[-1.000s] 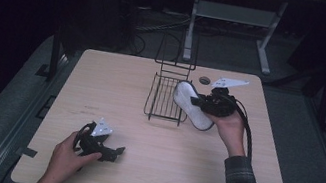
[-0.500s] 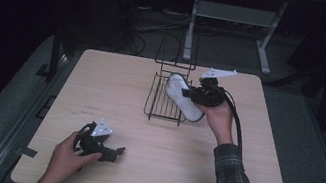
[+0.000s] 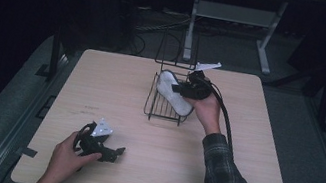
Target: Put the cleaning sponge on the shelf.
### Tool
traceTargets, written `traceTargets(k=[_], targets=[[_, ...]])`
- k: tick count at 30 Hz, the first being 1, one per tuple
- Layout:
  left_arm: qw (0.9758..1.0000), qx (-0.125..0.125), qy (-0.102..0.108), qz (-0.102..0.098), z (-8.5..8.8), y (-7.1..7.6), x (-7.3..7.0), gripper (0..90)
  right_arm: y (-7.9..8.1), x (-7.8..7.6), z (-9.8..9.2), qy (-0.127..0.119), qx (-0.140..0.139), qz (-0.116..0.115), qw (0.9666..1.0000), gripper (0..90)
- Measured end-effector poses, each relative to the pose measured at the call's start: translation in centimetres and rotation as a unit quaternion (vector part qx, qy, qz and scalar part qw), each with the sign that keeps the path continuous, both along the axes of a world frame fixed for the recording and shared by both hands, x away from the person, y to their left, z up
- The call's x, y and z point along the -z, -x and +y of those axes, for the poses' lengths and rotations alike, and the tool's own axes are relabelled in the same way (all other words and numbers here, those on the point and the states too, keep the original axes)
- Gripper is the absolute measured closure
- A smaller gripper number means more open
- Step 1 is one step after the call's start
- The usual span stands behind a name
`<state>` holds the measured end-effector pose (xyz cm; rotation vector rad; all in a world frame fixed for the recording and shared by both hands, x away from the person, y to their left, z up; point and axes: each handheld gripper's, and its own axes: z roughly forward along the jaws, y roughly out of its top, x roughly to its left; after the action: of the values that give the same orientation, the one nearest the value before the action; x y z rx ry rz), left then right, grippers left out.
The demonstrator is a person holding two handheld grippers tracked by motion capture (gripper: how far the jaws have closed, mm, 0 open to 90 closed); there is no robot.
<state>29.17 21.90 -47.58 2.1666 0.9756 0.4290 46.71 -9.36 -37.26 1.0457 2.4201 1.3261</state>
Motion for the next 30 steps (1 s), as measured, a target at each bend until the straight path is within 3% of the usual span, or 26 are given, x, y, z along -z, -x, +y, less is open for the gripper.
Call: traceTargets(k=[9,18,30], targets=[[1.0,0.001,0.0,0.0,0.0,0.0,0.0,12.5,-0.8,1.5,1.0,0.003,0.0,0.018,0.9998,74.3],[1.0,0.001,0.0,0.0,0.0,0.0,0.0,12.5,-1.4,2.3,0.7,0.009,0.002,0.019,0.9998,72.0],[1.0,0.0,0.001,0.0,0.0,0.0,0.0,12.5,-2.2,3.3,0.0,0.025,0.028,0.024,0.999,63.6]])
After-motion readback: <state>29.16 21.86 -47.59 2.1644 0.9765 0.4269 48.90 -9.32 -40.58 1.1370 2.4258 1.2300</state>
